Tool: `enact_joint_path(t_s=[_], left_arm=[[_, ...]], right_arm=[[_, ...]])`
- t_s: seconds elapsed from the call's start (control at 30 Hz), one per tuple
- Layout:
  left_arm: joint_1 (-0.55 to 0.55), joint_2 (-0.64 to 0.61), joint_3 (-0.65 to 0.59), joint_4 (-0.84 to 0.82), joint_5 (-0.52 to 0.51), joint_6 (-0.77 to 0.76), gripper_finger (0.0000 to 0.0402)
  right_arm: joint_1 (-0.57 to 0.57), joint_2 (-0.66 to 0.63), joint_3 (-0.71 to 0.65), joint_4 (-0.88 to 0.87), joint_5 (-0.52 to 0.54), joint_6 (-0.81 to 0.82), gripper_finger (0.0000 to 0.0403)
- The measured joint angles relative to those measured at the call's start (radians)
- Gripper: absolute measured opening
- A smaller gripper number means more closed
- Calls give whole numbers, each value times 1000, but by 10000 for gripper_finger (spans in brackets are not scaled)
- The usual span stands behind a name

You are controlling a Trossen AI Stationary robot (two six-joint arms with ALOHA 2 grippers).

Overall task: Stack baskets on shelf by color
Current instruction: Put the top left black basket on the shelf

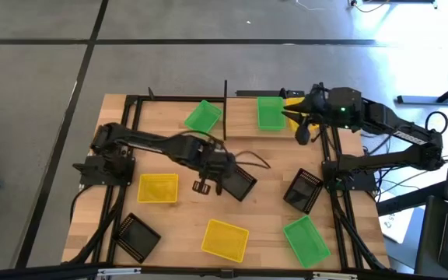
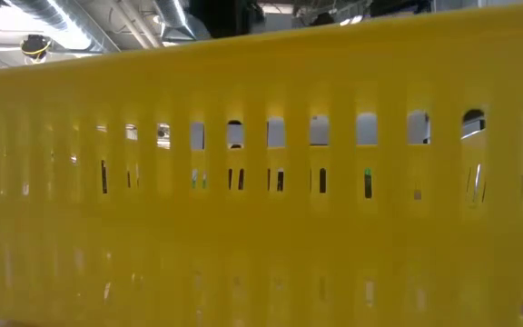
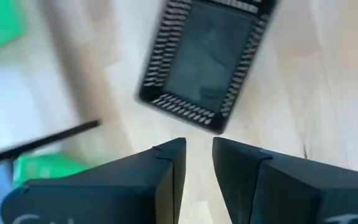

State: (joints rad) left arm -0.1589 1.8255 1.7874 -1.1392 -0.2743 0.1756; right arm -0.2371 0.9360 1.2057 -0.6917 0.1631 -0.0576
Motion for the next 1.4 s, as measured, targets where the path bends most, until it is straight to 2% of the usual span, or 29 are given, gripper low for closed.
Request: enact_joint_path(t_s=[0.13,0.27,0.4,0.57,0.7,0.9,1.13,1.4], left_arm=[[0,-79,1,-17,-93,-81,74],[0,-162,1,-25,-174,-179,71],[0,-236,1,-36,-241,-264,74],[0,-308,2,-36,-290,-330,71],[0,-342,1,-52,-292,-399,73],[0,-377,2,-54,-292,-436,71],[-5,-383,0,-57,-290,-436,73],[-5,-383,0,-57,-283,-436,74]], right_arm=[[1,-47,0,-15,-122,1,78],[11,-47,1,-126,-206,72,78],[60,0,0,-228,-203,177,78],[125,96,0,-231,-201,344,78],[139,177,0,-226,-202,578,78],[161,320,0,-223,-203,721,78],[197,492,0,-199,-207,703,78],[216,633,0,-77,-218,701,78]])
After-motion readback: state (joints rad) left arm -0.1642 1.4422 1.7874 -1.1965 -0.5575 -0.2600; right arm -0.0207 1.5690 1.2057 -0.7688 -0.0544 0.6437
